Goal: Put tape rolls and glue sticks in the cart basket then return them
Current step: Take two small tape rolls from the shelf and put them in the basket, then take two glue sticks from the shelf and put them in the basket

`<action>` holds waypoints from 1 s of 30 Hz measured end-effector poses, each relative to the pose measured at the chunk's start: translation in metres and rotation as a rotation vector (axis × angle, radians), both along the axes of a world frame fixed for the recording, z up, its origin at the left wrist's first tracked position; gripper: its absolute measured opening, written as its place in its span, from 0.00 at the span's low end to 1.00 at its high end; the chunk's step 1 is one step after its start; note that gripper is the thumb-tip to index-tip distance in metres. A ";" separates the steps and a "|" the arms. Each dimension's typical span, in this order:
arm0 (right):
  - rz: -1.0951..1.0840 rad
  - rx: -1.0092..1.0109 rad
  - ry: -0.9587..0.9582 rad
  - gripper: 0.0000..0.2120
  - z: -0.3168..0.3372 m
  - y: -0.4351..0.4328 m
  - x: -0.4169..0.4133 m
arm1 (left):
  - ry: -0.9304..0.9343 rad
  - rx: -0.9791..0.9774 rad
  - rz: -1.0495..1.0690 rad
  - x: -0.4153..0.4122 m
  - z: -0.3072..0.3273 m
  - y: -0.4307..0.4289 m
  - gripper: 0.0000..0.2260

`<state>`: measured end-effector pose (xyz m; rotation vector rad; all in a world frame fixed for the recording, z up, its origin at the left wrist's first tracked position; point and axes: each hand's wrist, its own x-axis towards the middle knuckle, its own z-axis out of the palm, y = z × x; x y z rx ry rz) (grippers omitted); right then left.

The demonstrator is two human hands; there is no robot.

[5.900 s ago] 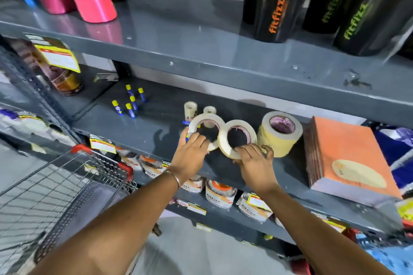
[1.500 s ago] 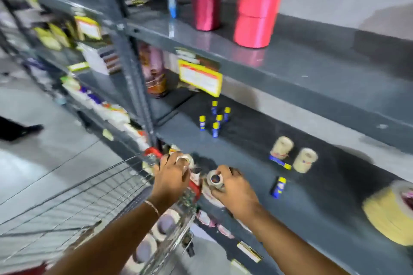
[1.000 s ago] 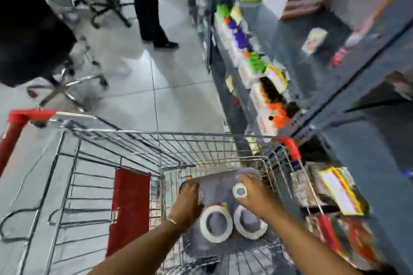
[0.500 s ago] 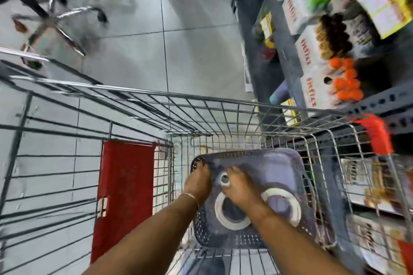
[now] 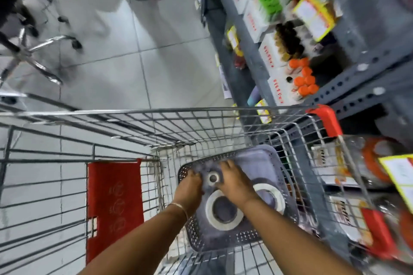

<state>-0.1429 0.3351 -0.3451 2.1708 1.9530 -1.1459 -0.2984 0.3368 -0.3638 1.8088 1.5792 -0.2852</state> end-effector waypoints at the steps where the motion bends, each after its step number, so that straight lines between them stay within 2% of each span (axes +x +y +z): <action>1: -0.028 0.039 0.004 0.25 0.022 -0.002 0.011 | -0.019 0.044 -0.060 0.008 0.016 0.003 0.17; 4: -0.086 0.141 0.033 0.27 0.077 -0.010 0.033 | 0.018 0.165 -0.197 0.029 0.067 0.013 0.18; 9: -0.259 0.389 0.020 0.20 0.184 -0.064 0.096 | -0.190 0.390 -0.356 0.109 0.174 0.008 0.14; 14: -0.480 0.546 -0.084 0.19 0.266 -0.147 0.161 | -0.322 0.544 -0.502 0.211 0.257 -0.036 0.11; 17: -0.642 0.582 -0.142 0.19 0.299 -0.210 0.201 | -0.415 0.608 -0.726 0.273 0.286 -0.081 0.12; 22: -0.916 0.567 -0.265 0.15 0.320 -0.312 0.258 | -0.590 0.544 -0.843 0.356 0.322 -0.175 0.18; 24: -1.042 0.506 -0.337 0.14 0.316 -0.346 0.277 | -0.645 0.538 -0.938 0.384 0.324 -0.208 0.18; 25: -1.093 0.442 -0.368 0.16 0.312 -0.364 0.285 | -0.658 0.559 -1.006 0.399 0.326 -0.226 0.17; 27: -1.133 0.312 -0.385 0.22 0.300 -0.388 0.296 | -0.623 0.628 -1.125 0.424 0.329 -0.252 0.16; 30: -1.166 0.252 -0.359 0.18 0.289 -0.403 0.296 | -0.490 0.701 -1.220 0.450 0.327 -0.271 0.21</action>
